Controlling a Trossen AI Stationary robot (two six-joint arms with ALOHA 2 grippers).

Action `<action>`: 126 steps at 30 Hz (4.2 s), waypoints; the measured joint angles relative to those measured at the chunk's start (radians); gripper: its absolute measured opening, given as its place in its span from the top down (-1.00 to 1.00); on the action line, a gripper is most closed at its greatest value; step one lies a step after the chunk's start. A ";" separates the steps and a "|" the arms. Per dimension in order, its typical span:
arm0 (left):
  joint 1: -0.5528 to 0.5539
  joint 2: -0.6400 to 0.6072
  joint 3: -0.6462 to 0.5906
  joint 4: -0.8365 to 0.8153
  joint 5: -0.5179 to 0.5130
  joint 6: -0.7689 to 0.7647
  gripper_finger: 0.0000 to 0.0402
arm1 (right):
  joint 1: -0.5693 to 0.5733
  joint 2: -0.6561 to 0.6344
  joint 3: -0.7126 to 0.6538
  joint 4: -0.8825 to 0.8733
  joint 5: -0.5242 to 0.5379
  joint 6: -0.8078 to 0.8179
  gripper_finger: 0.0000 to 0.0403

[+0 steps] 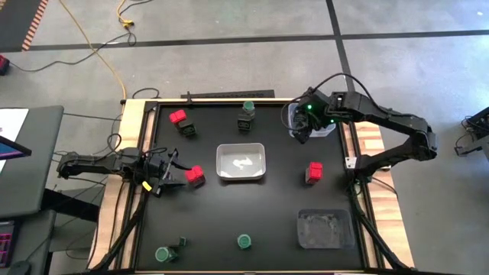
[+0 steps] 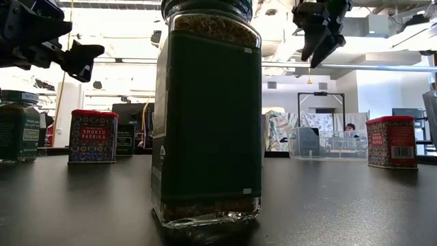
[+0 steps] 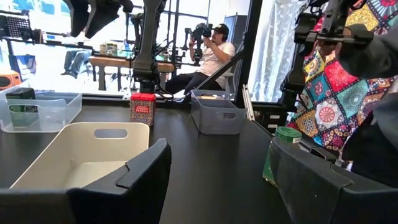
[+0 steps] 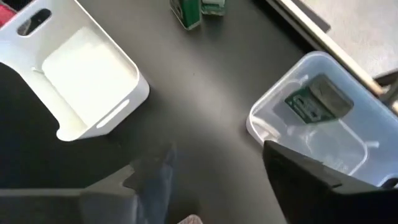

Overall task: Sort spices by type
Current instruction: Put the middle left green seasoning bottle into the white bin

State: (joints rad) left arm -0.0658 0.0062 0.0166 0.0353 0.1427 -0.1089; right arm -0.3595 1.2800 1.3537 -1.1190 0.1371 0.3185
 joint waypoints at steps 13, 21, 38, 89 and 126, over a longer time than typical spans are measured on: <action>0.000 0.000 0.000 0.000 0.000 0.000 -0.29 | -0.001 0.000 0.000 0.020 0.000 -0.076 -0.70; 0.000 0.000 0.000 0.000 0.000 0.000 -0.29 | -0.001 0.000 0.000 0.020 0.001 0.013 -0.69; 0.000 0.000 0.000 0.003 -0.072 0.009 -0.29 | 0.000 0.000 0.000 0.020 0.000 0.235 -0.69; 0.000 0.808 0.721 -0.208 -0.752 -0.327 -0.16 | 0.486 -0.314 -0.261 0.020 0.259 0.271 -0.69; -0.007 1.231 1.131 -1.594 -0.191 -1.531 -0.16 | 0.613 -0.425 -0.607 0.406 0.336 0.291 -0.69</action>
State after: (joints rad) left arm -0.0727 1.2370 1.1472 -1.5589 -0.0486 -1.6401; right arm 0.2531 0.8551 0.7469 -0.7132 0.4732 0.6094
